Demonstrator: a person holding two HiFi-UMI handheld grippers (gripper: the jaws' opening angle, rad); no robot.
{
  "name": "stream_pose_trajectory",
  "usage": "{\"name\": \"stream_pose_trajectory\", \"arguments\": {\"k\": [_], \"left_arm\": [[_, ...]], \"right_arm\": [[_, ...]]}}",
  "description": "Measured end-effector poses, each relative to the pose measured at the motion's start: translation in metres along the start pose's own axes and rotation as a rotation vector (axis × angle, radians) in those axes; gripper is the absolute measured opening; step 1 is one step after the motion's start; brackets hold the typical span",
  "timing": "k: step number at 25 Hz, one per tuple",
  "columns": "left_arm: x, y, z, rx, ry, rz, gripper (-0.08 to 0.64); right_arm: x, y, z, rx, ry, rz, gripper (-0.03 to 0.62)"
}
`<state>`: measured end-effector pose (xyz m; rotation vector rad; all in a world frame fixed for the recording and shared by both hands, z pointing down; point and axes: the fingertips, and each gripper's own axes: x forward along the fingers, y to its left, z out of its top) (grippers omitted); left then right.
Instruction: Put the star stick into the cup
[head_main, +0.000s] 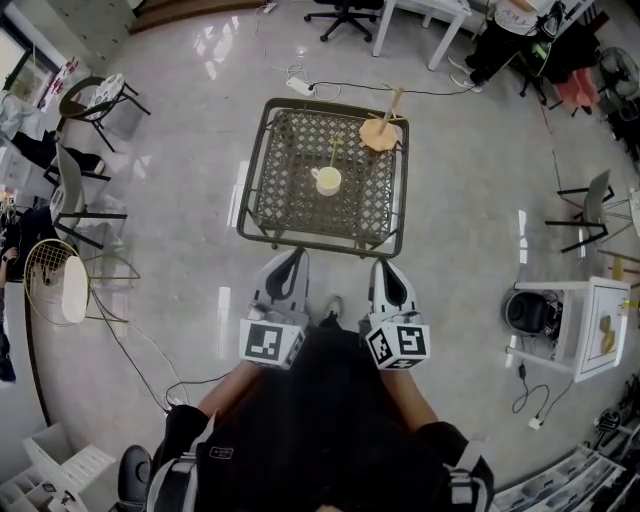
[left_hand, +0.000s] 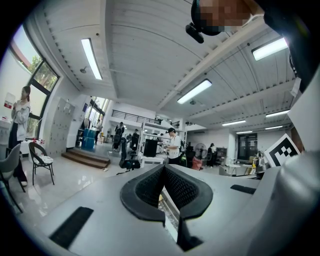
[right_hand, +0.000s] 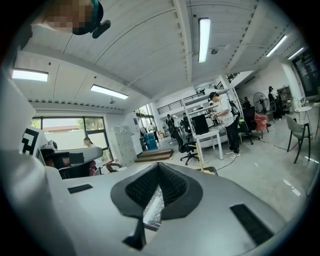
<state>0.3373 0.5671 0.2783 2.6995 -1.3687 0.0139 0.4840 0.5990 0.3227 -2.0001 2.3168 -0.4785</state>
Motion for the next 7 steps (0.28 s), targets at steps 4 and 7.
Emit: {"name": "stream_pose_trajectory", "arguments": {"k": [4, 7], "left_arm": [[-0.0020, -0.0033, 0.0010, -0.003, 0.003, -0.003, 0.017], [-0.0029, -0.0047, 0.0000, -0.007, 0.007, -0.004, 0.017]], "right_arm": [[-0.0030, 0.0022, -0.0004, 0.003, 0.001, 0.004, 0.011], [-0.0048, 0.0039, -0.0002, 0.006, -0.002, 0.006, 0.011]]}}
